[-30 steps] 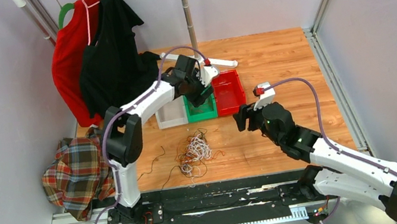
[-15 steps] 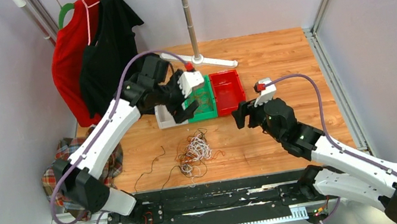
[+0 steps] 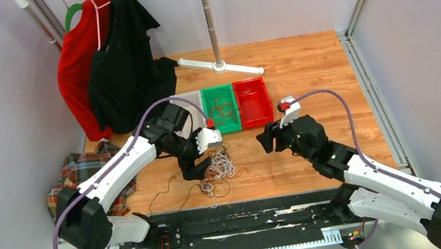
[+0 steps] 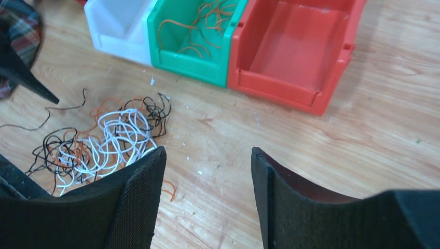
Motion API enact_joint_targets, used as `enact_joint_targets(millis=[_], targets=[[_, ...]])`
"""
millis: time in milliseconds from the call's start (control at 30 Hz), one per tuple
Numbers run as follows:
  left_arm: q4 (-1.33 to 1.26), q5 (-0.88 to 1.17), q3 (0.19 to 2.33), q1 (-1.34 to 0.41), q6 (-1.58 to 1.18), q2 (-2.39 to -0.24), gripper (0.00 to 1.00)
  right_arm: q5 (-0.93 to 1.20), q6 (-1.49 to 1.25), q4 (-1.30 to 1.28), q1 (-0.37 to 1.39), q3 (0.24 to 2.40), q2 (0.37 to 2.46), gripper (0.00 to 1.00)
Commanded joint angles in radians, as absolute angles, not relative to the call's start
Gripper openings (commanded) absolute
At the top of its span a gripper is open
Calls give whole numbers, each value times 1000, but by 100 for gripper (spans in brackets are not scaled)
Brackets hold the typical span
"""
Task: Untangle the cables
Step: Untie the cable.
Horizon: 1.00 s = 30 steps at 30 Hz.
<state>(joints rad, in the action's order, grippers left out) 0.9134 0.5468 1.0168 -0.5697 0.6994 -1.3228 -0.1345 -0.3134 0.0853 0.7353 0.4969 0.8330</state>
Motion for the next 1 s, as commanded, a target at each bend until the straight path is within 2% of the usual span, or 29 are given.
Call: enact_joint_targets(millis=[0, 133, 333, 367, 467, 600, 667, 700, 733, 800, 967], targets=[[836, 538, 969, -569, 734, -1339, 83, -32, -297, 184, 792, 456, 878, 61], [757, 542, 914, -560, 712, -1337, 78, -23, -270, 238, 883, 495, 1034, 66], [712, 606, 831, -538, 711, -1291, 76, 28, -315, 398, 961, 537, 1236, 72], [687, 596, 816, -538, 704, -1283, 73, 32, -322, 413, 962, 551, 1274, 73], [607, 530, 790, -537, 678, -1292, 54, 34, -339, 443, 967, 593, 1370, 73], [595, 479, 796, -528, 692, -1317, 33, 55, -355, 455, 968, 636, 1470, 73], [594, 450, 795, -524, 716, -1311, 12, 60, -365, 452, 968, 633, 1481, 72], [591, 435, 793, -523, 726, -1303, 3, 60, -368, 454, 968, 627, 1483, 71], [589, 422, 793, -522, 737, -1293, 1, 57, -371, 453, 969, 623, 1484, 70], [596, 415, 803, -522, 753, -1272, 1, 44, -376, 454, 968, 612, 1484, 64], [674, 448, 889, -522, 777, -1233, 1, -35, -393, 430, 969, 596, 1477, 37]])
